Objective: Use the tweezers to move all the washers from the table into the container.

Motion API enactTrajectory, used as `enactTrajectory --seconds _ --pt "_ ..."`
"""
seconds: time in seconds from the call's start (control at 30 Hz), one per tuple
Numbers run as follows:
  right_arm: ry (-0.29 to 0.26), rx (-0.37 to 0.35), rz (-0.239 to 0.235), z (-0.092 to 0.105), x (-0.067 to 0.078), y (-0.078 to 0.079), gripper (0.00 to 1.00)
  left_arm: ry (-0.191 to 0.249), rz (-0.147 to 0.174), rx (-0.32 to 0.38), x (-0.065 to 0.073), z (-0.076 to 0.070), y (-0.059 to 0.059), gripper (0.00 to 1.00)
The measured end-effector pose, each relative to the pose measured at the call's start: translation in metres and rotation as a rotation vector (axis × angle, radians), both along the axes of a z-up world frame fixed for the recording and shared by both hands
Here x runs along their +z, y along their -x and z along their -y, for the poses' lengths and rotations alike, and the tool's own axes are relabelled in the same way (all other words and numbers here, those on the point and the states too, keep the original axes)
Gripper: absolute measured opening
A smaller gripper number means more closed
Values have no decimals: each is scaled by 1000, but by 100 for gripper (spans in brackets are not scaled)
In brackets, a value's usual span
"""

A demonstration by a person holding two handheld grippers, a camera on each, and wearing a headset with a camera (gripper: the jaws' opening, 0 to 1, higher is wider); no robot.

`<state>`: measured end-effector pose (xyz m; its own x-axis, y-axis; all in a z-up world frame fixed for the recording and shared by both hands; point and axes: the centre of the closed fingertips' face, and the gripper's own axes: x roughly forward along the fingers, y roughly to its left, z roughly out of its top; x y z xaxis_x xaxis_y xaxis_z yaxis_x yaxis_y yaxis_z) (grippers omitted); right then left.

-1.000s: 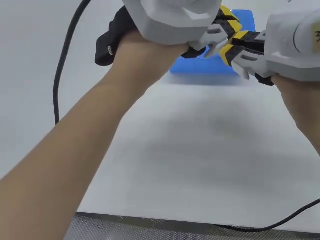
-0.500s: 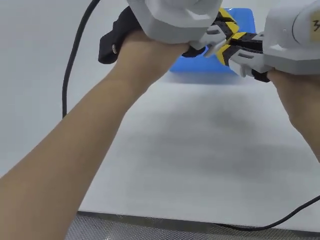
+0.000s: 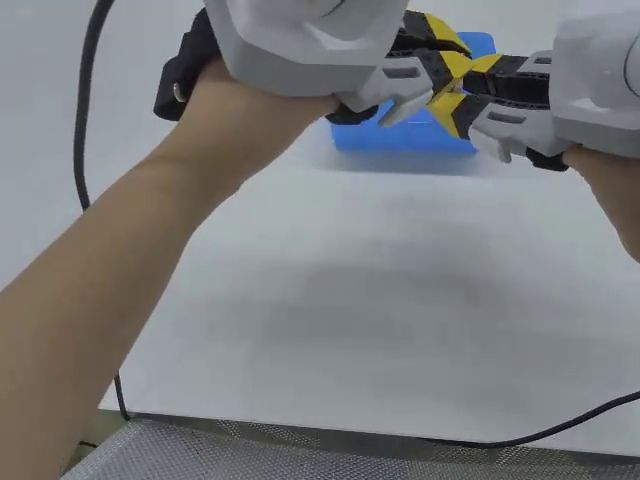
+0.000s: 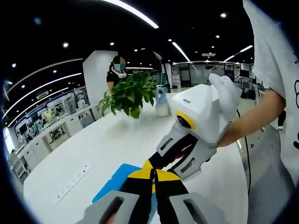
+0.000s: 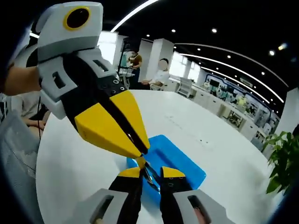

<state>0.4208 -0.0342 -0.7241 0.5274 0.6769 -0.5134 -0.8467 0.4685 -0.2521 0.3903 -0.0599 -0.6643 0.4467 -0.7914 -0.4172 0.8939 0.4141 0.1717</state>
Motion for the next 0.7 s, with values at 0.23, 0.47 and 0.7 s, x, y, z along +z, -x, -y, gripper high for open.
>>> enactTrajectory --seconds 0.23,0.47,0.7 --pt "54 53 -9 -4 -3 39 9 -95 11 -144 -5 -3 41 0" --pt "110 78 -83 0 -24 78 8 -164 -22 -280 -25 2 75 0" --pt "174 75 -155 15 -53 102 8 -244 -58 -359 -61 0 92 0"
